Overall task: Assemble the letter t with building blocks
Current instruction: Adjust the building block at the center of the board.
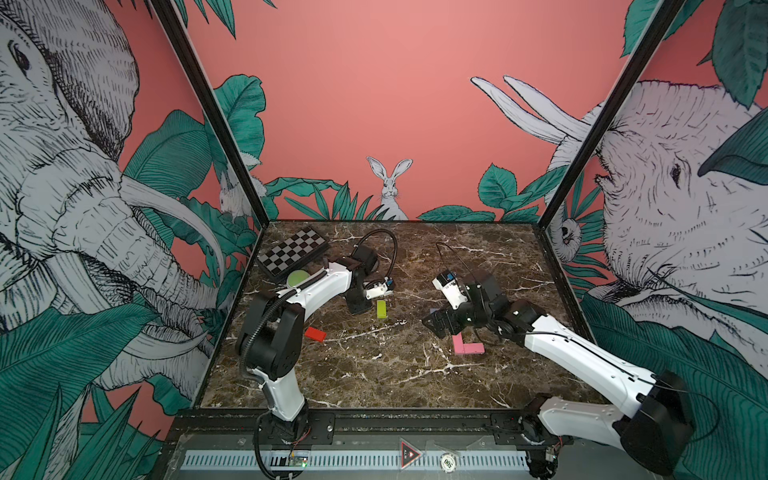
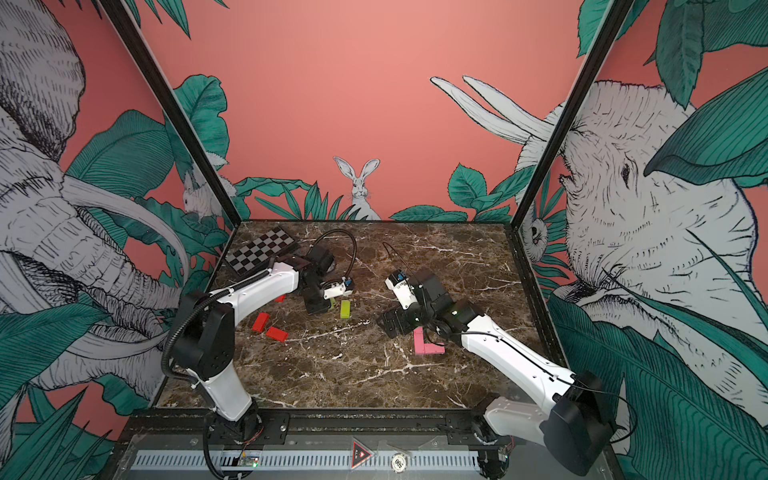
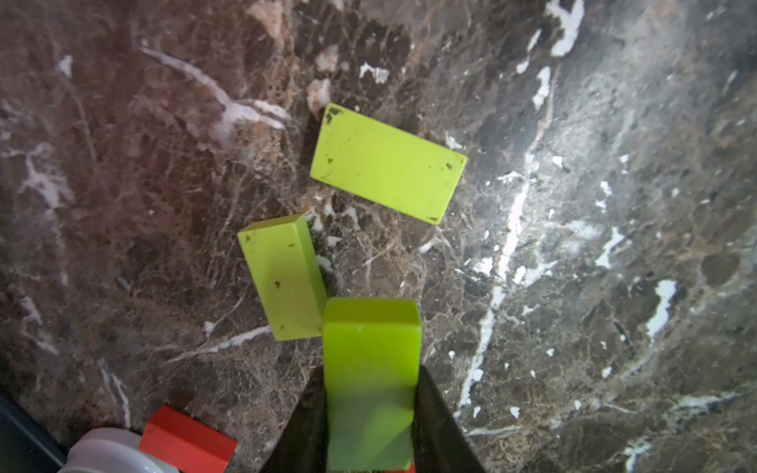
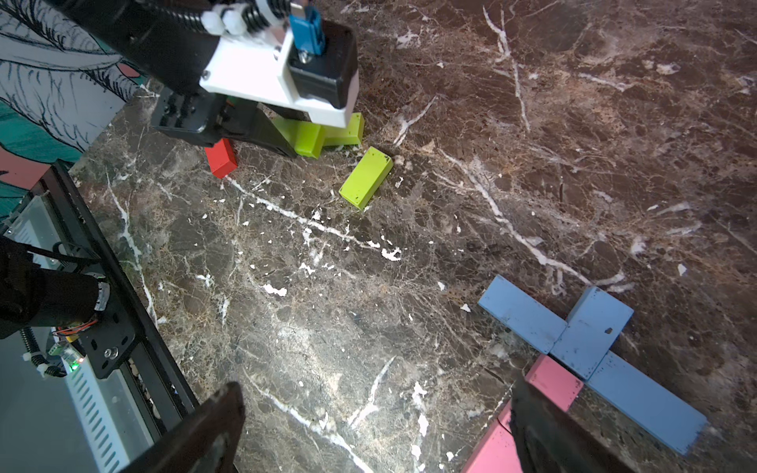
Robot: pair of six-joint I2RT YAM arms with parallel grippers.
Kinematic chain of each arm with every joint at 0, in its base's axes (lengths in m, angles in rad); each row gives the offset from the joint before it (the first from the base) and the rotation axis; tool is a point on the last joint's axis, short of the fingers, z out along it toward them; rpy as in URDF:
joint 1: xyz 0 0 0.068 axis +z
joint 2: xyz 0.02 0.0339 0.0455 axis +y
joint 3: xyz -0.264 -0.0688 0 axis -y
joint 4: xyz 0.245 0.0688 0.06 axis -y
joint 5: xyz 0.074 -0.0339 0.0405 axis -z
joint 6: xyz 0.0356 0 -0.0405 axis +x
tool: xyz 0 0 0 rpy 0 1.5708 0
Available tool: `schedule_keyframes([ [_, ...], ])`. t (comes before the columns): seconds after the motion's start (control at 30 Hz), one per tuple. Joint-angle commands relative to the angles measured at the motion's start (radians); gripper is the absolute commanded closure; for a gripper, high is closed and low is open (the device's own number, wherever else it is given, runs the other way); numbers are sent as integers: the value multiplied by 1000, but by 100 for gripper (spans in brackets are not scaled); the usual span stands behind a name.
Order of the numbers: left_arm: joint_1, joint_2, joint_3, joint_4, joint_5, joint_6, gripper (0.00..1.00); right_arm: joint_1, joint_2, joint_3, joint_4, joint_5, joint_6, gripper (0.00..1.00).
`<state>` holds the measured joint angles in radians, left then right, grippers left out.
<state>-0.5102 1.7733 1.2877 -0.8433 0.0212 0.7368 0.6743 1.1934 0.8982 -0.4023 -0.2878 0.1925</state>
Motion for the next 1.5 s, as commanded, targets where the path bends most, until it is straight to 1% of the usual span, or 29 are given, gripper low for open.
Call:
schedule_keyframes([
  [0.0,-5,20,12,-43,37,61,80,-1,-16,-15,-4,9,-10,1],
  [0.2,-5,62,12,-43,40,79,81,-1,-18,-18,-12,15,-8,1],
  [0.3,-6,83,7,-35,18,86,82,-1,-17,-19,-14,17,-7,1],
  [0.57,13,144,41,-6,-98,71,83,-1,-25,-22,-21,23,-6,1],
  [0.7,31,171,76,2,-142,62,83,-1,-28,-24,-29,27,-7,1],
  [0.83,44,176,92,12,-168,81,82,-1,-32,-30,-29,28,-6,1],
  [0.93,46,157,78,6,-140,105,80,-1,-33,-34,-29,29,-7,2],
  [1.03,47,121,36,20,-117,131,79,-1,-32,-35,-27,29,-8,2],
  [1.2,47,74,-23,24,-45,175,77,-1,-30,-38,-28,27,-10,1],
  [1.47,37,67,-34,17,3,222,75,-1,-29,-44,-30,29,-14,1],
])
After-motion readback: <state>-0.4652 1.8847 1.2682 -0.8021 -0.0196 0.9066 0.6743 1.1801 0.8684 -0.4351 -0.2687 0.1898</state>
